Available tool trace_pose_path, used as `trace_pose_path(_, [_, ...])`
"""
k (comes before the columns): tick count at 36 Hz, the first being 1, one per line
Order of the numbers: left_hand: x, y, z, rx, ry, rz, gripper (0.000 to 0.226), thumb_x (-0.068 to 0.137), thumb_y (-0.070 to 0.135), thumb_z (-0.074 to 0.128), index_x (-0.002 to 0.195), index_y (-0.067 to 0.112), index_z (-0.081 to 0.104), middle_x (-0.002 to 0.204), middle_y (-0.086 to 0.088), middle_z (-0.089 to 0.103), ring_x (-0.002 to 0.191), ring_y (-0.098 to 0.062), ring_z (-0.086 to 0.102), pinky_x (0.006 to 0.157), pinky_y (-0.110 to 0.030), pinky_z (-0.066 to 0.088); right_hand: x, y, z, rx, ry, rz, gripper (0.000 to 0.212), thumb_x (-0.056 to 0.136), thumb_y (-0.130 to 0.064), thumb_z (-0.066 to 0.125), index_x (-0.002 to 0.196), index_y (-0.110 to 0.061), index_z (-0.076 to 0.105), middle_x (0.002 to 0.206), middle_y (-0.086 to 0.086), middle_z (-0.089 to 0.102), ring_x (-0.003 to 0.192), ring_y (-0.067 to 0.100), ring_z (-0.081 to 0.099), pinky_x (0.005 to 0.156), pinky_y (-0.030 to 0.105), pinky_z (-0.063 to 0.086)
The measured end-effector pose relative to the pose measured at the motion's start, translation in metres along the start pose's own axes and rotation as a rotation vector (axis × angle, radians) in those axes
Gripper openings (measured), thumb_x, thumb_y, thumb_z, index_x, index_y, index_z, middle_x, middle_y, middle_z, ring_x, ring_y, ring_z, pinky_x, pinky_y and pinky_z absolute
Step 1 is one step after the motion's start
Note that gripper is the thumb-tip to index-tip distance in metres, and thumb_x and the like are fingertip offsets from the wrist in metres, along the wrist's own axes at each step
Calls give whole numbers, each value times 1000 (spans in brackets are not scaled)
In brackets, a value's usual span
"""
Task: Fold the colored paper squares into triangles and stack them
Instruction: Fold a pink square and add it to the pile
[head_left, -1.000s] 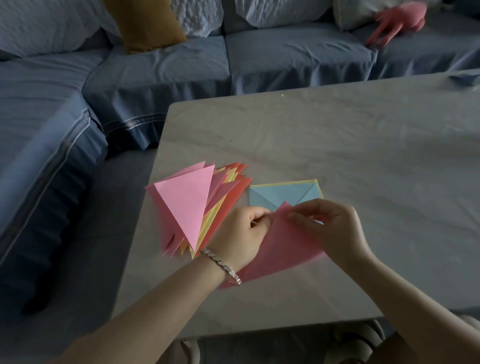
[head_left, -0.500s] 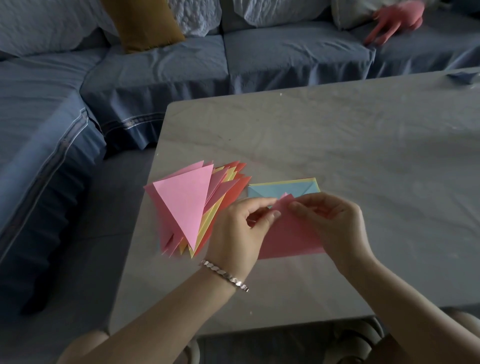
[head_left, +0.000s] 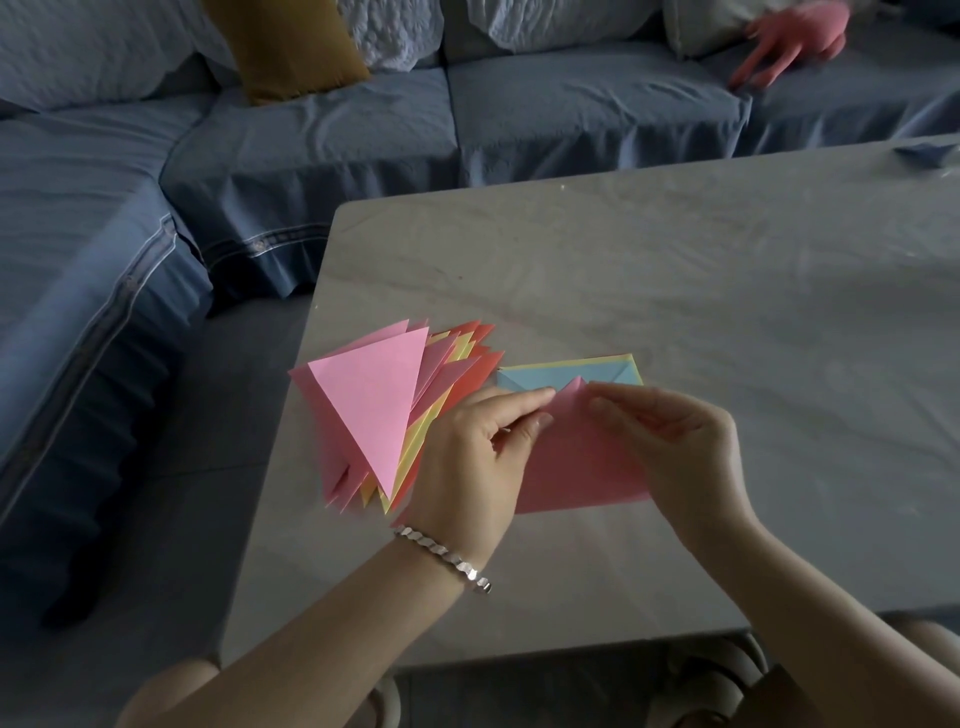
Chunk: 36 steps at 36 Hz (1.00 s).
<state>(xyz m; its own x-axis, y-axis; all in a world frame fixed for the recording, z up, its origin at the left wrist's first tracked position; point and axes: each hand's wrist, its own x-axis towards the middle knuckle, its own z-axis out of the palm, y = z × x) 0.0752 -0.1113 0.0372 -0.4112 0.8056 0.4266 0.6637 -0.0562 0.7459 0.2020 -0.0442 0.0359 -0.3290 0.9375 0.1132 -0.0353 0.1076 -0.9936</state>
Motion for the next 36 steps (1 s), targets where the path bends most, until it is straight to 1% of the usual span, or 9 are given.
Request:
trace_pose_path(5, [0, 1, -2, -16, -20, -14, 21, 80, 9, 66, 100, 12, 71, 83, 15, 62, 83, 2, 59, 71, -1, 41, 0, 0, 0, -8, 8, 5, 18, 72, -6, 72, 73, -24, 72, 68, -18, 70, 65, -6, 62, 62, 6, 45])
trace_pose_path(8, [1, 2, -2, -36, -8, -41, 19, 79, 9, 68, 98, 13, 72, 82, 19, 61, 80, 6, 58, 70, -1, 40, 1, 0, 0, 5, 16, 16, 19, 70, -5, 73, 71, -23, 71, 66, -18, 70, 64, -6, 62, 62, 7, 46])
trace_pose_path(10, [1, 3, -3, -40, 6, -45, 20, 78, 8, 69, 97, 13, 72, 80, 18, 62, 79, 3, 59, 68, -1, 40, 1, 0, 0, -6, 14, 13, 20, 69, -5, 73, 70, -24, 71, 65, -18, 69, 63, -5, 62, 62, 7, 46])
trace_pose_path(17, [1, 4, -3, -44, 21, -22, 22, 77, 12, 69, 99, 15, 72, 83, 15, 64, 82, -3, 60, 70, -2, 42, 3, -3, -1, 11, 6, 12, 28, 65, -7, 76, 60, -34, 72, 65, -16, 70, 64, -4, 63, 64, 10, 49])
trace_pose_path(20, [-1, 4, -3, -48, 11, -13, 24, 77, 15, 66, 101, 15, 71, 83, 17, 63, 79, -2, 59, 69, -3, 42, 3, -3, -2, 13, 0, 13, 31, 64, -7, 76, 63, -37, 73, 65, -14, 70, 64, -2, 64, 66, 10, 50])
trace_pose_path(23, [-2, 4, -3, -46, 2, -9, 26, 77, 18, 64, 102, 16, 71, 82, 17, 63, 75, -1, 59, 68, -4, 43, 3, -3, -2, 17, 1, 13, 29, 63, -2, 76, 61, -31, 73, 63, -14, 70, 62, -3, 64, 64, 9, 48])
trace_pose_path(27, [-2, 6, -3, -40, 14, 7, 26, 77, 18, 63, 101, 15, 71, 82, 18, 62, 73, 2, 57, 68, -3, 42, 2, -3, -2, 2, 2, 10, 25, 65, 1, 75, 67, -23, 69, 61, -17, 68, 60, -6, 62, 62, 7, 47])
trace_pose_path(31, [-2, 6, -3, -24, 15, 15, 26, 77, 19, 62, 102, 15, 71, 82, 17, 62, 72, 4, 57, 67, -3, 42, 1, -4, -3, -1, -8, 0, 23, 65, -2, 75, 68, -24, 71, 64, -15, 70, 63, -3, 63, 64, 9, 48])
trace_pose_path(36, [-2, 7, -3, -26, 14, 33, 26, 78, 17, 62, 102, 13, 71, 82, 10, 65, 75, -3, 59, 67, -7, 45, 1, -7, -2, 35, -14, -10, 18, 61, -8, 74, 66, -26, 74, 63, -14, 70, 62, -3, 63, 62, 8, 47])
